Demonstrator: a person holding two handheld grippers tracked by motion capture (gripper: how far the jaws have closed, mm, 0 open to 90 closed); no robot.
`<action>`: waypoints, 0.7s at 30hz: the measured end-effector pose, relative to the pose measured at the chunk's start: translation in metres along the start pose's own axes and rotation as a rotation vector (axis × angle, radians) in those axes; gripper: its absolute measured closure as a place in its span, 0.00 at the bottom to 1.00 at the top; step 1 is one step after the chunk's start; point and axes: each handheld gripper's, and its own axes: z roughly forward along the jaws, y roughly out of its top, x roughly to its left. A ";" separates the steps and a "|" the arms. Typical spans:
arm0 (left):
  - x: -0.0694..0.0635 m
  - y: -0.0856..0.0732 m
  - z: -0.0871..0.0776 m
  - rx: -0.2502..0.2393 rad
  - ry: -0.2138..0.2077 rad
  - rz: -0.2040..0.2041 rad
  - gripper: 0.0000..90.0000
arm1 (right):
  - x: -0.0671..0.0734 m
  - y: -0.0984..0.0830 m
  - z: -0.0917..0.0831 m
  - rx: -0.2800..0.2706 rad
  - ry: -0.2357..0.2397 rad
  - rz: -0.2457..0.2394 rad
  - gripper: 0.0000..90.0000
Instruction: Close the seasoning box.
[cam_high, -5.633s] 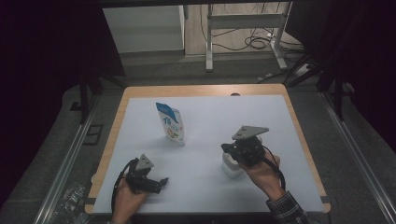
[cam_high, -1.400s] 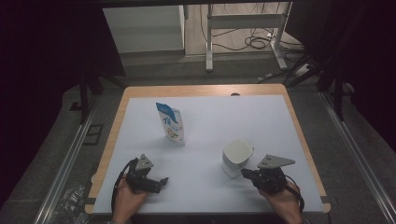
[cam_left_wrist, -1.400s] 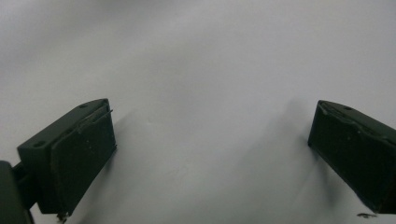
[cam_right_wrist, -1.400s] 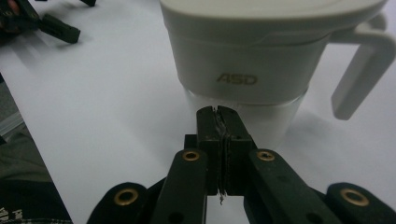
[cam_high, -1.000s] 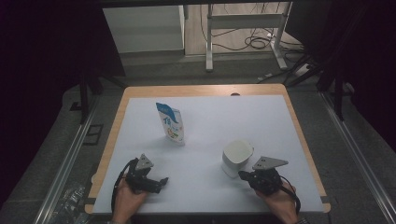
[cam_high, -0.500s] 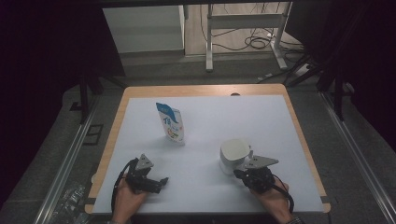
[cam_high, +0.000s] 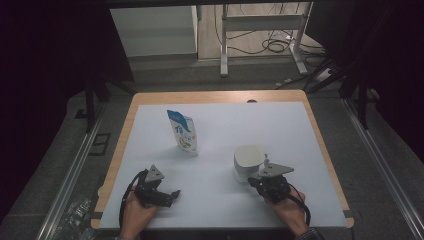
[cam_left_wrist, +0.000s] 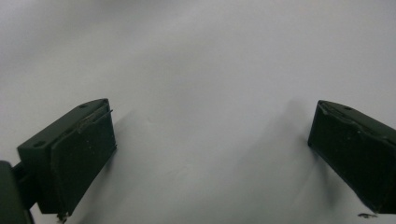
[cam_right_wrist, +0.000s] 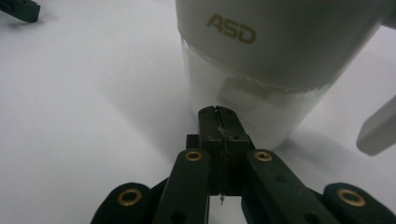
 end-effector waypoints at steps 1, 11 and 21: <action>0.000 0.000 0.000 0.000 0.000 0.000 0.01 | 0.000 0.001 0.001 0.001 -0.001 0.001 0.99; 0.000 0.000 0.000 0.000 0.000 0.000 0.01 | -0.003 0.009 0.011 -0.001 -0.015 -0.008 0.99; 0.000 0.000 0.000 0.002 0.000 0.003 0.01 | -0.008 0.017 0.020 -0.002 -0.027 -0.006 0.99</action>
